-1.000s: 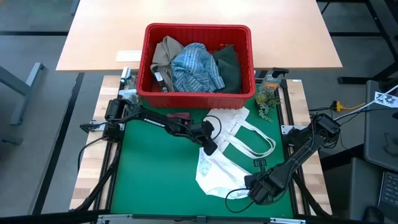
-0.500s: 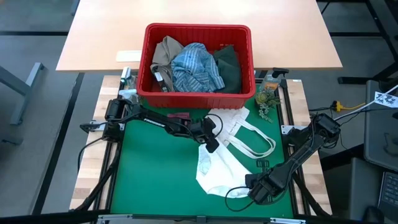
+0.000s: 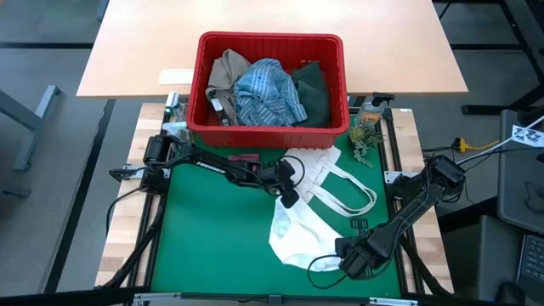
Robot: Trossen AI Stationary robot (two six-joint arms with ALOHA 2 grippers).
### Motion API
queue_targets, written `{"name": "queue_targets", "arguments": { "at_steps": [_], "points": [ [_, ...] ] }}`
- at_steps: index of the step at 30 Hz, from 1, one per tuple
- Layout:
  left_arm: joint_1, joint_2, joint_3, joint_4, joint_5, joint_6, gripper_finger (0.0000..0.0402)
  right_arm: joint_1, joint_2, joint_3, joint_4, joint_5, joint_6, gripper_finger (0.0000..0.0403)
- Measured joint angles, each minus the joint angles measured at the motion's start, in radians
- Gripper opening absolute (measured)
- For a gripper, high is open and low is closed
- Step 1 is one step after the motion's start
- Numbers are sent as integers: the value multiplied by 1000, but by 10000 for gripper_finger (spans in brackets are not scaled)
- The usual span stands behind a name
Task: Fold Laundry from Bin
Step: Remove the white underwear from the red bin, then fold the white underwear
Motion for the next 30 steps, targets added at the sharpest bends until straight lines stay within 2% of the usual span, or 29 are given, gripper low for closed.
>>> {"name": "queue_targets", "arguments": {
  "at_steps": [6, 14, 19, 23, 30],
  "points": [
    [0, 0, 0, 0, 0, 70, 124, 0, 0, 0, 0, 1, -1, 12],
    [11, -3, 8, -3, 5, 143, 139, 0, 0, 0, -27, 18, 5, 96],
    [24, -18, 56, -13, 77, 237, 138, 0, 0, 0, -30, 16, 18, 127],
    [26, -29, 103, -35, 157, 270, 138, 0, 0, 0, -29, 7, 18, 131],
    [-52, -31, 128, -77, 480, 241, 138, 0, 0, 0, -22, 6, 18, 131]
  ]
}}
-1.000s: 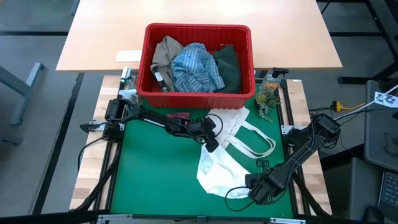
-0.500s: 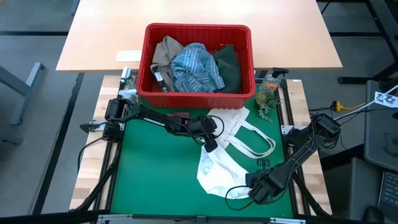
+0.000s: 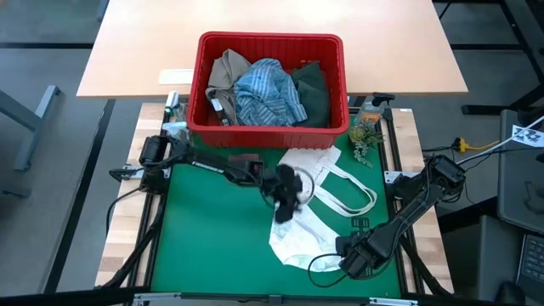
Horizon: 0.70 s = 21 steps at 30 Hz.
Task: Fold Laundry from Bin
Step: Fold the white underwear
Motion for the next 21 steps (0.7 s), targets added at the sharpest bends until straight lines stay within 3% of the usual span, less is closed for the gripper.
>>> {"name": "queue_targets", "arguments": {
  "at_steps": [5, 15, 21],
  "points": [
    [-124, 0, 0, -5, 27, 42, 138, 0, 0, 0, 0, 0, 0, 131],
    [-368, 10, -1, -6, -321, 327, 138, 0, 0, 0, 1, 0, 0, 131],
    [-431, 57, -2, -54, -450, 349, 138, 0, 0, 0, 6, 1, 0, 131]
  ]
}}
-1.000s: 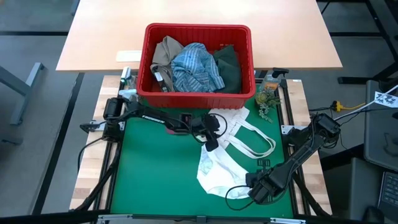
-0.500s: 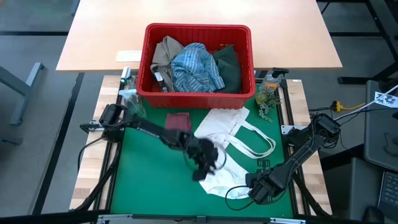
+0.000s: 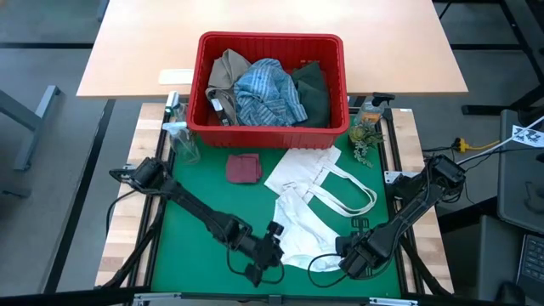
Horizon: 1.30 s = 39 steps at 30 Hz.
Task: Fold Laundry from Bin
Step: Fold the white underwear
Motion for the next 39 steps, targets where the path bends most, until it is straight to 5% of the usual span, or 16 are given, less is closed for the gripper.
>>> {"name": "queue_targets", "arguments": {
  "at_steps": [12, 17, 27, 39],
  "points": [
    [1, 119, 0, -42, -28, 82, 137, 0, 0, 0, 23, 2, 0, 131],
    [25, 127, 1, -49, 59, 49, 134, 0, 0, 0, 24, 2, 0, 131],
    [13, 123, 22, -72, 87, -92, 9, 0, 0, 0, 24, -4, 0, 131],
    [-21, 122, 196, -277, 188, -168, 2, 1, 0, 41, 21, -79, -32, 131]
  ]
}}
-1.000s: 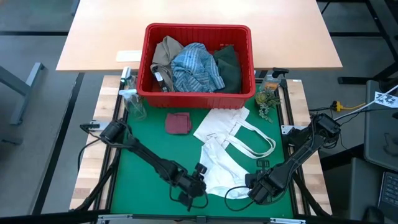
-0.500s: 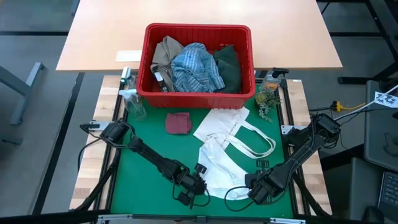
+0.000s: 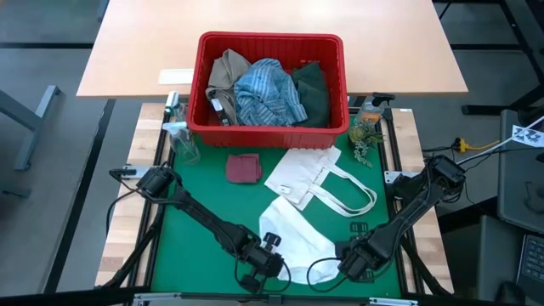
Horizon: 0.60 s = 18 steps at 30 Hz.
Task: Fold Laundry from Bin
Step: Fold the white underwear
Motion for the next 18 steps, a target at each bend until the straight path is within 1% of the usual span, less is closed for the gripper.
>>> {"name": "queue_targets", "arguments": {
  "at_steps": [3, 9, 18],
  "points": [
    [6, 0, 47, -36, -10, 0, 1, 0, 0, 17, -2, 0, -31, 131],
    [52, 0, 116, -36, -31, 0, 1, 0, 0, 70, -2, 0, -108, 131],
    [154, -1, 120, 19, -37, 9, 0, 0, 0, 103, 2, 8, -203, 131]
  ]
}}
